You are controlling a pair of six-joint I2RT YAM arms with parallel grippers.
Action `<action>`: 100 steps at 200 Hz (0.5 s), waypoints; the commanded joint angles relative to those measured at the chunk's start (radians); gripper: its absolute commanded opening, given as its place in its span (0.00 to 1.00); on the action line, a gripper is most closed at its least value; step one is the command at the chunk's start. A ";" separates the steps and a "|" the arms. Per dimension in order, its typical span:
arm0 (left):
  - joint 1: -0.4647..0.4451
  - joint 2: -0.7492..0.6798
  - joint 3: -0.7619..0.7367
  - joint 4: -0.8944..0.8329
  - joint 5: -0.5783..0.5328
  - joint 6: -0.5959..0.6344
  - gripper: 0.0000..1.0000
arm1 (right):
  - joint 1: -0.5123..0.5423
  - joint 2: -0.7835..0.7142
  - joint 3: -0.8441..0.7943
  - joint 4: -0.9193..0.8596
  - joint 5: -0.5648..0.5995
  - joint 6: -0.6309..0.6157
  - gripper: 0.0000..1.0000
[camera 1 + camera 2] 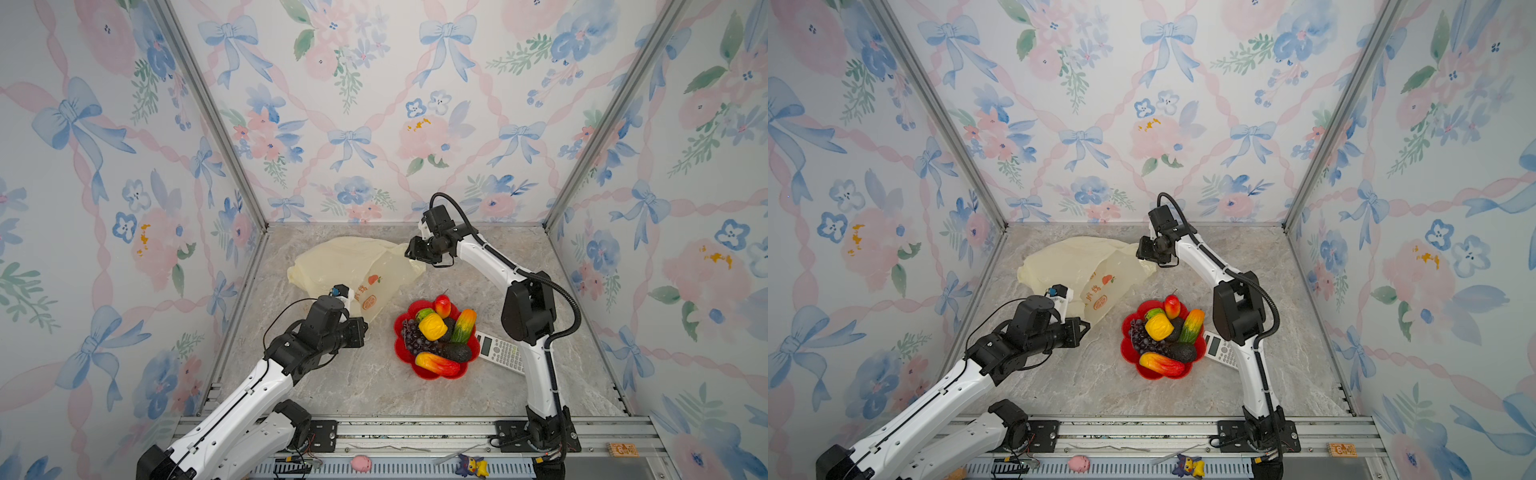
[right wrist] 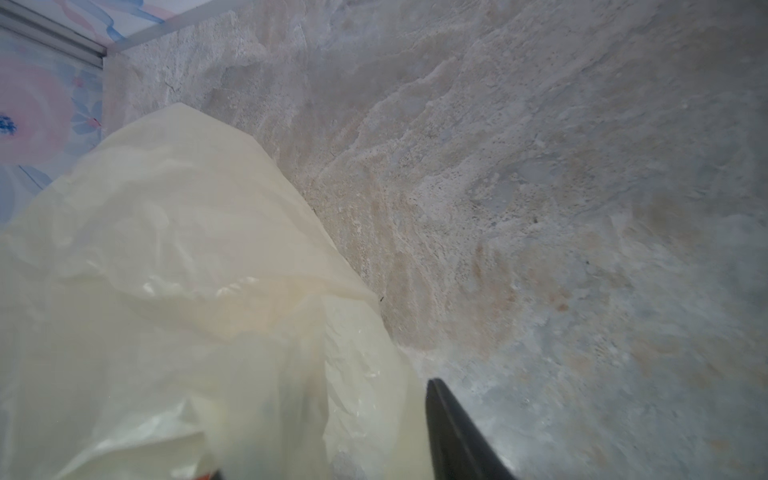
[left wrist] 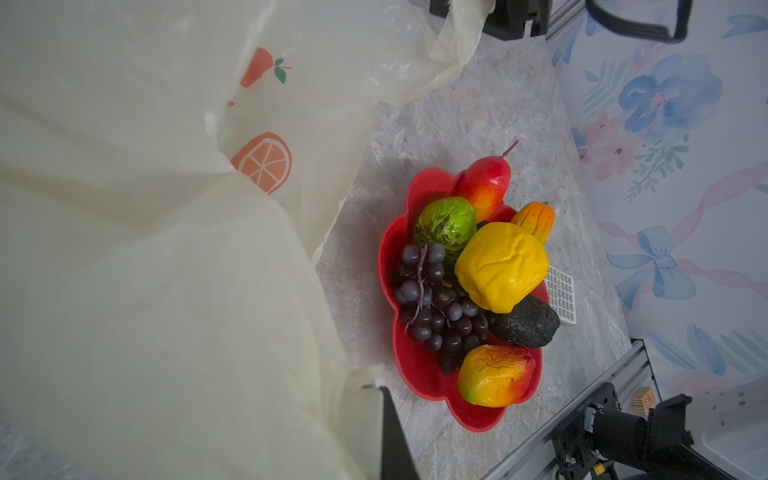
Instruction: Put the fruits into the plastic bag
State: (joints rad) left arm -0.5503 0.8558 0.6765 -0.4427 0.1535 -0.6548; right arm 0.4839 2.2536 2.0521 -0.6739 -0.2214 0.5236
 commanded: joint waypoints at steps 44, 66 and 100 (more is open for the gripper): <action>-0.009 0.003 0.004 0.026 0.020 0.008 0.00 | -0.042 -0.142 -0.184 0.076 -0.081 0.061 0.75; -0.008 -0.005 -0.006 0.025 0.020 0.001 0.00 | -0.094 -0.170 -0.316 0.222 -0.159 0.232 0.57; -0.010 -0.024 -0.015 0.025 0.018 -0.008 0.00 | -0.141 -0.179 -0.483 0.495 -0.269 0.465 0.00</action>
State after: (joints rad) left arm -0.5560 0.8555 0.6765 -0.4294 0.1589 -0.6556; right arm 0.3740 2.0888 1.6524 -0.4046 -0.3859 0.7738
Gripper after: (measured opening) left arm 0.050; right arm 0.152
